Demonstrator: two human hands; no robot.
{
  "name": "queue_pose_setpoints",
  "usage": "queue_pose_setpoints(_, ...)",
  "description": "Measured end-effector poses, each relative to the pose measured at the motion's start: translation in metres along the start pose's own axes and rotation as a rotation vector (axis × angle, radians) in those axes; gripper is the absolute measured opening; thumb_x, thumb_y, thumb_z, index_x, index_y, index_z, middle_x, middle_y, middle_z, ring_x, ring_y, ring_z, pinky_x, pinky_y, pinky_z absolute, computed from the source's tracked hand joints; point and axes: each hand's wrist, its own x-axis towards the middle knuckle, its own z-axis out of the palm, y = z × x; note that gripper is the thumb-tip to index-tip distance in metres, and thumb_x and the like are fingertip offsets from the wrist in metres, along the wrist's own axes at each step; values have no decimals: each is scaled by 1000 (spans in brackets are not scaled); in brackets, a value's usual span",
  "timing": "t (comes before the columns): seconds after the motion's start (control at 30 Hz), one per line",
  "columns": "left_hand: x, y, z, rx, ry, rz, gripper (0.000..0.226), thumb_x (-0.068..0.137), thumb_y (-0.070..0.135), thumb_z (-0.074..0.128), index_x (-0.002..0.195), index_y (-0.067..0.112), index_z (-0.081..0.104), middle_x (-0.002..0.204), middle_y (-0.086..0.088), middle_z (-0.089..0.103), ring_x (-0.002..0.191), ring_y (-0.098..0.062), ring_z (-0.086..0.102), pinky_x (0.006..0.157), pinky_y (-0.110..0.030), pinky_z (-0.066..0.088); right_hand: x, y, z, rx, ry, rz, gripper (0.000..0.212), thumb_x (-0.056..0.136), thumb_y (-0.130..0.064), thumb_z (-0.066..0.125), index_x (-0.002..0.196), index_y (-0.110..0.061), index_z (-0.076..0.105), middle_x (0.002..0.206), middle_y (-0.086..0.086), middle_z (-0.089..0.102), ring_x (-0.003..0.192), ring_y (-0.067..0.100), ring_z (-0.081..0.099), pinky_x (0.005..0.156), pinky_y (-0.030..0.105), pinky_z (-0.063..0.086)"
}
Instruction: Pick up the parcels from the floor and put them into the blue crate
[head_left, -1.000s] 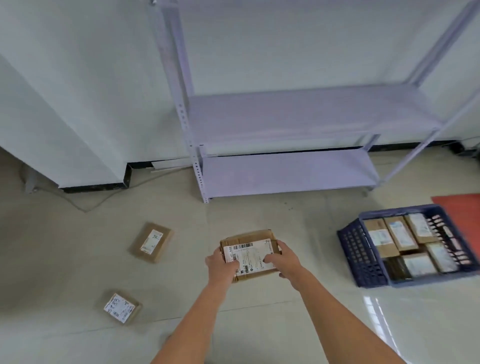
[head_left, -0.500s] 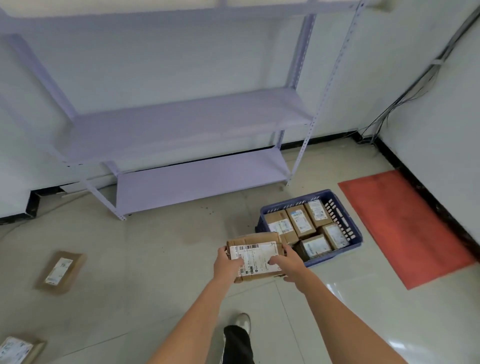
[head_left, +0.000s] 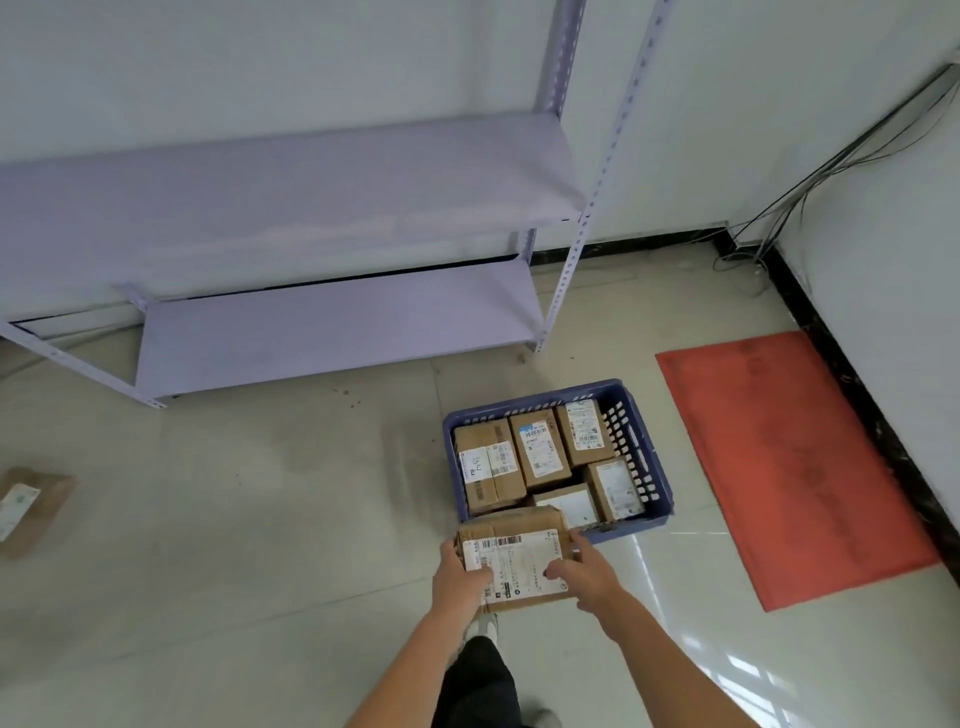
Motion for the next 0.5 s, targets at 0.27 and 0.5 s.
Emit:
queue_pose_setpoints(0.27,74,-10,76,-58,78,-81,56,87,-4,52,137,11,32,120,-13,59,101,-21,58,69,-21,50,104,14,-50,-110,-107,20,71,80,-1,59,144,-14,32,133,9,54,118,24,52,104,38,44)
queue_pose_setpoints(0.5,178,-25,106,-93,192,-89,57,85,-7,53,136,10,33,126,-13,57,115,-28,57,70,-22,50,219,13,-51,-188,-135,-51,67,85,-5,57,144,-16,28,131,8,54,109,22,50,93,32,43)
